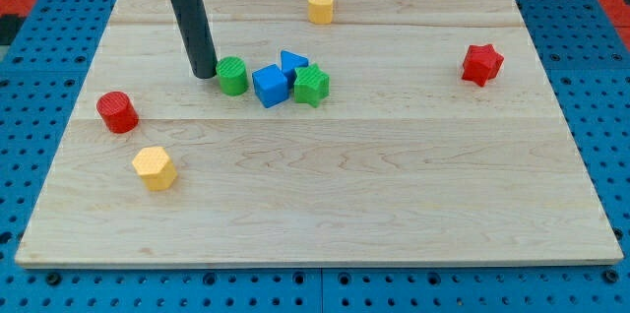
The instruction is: Push the green circle below the green star
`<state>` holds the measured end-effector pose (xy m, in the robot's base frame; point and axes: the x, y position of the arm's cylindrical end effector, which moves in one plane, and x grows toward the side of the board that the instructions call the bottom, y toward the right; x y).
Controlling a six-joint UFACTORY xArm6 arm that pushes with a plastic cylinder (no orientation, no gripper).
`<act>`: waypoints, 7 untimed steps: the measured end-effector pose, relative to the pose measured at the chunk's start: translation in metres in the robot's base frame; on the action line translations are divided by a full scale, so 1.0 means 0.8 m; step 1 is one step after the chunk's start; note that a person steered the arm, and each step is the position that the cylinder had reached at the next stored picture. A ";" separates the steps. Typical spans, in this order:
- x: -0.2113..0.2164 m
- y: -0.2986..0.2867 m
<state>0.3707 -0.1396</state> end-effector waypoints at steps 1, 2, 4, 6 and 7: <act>-0.009 0.000; -0.048 0.006; -0.008 0.027; 0.033 0.042; 0.050 0.044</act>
<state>0.4108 -0.1042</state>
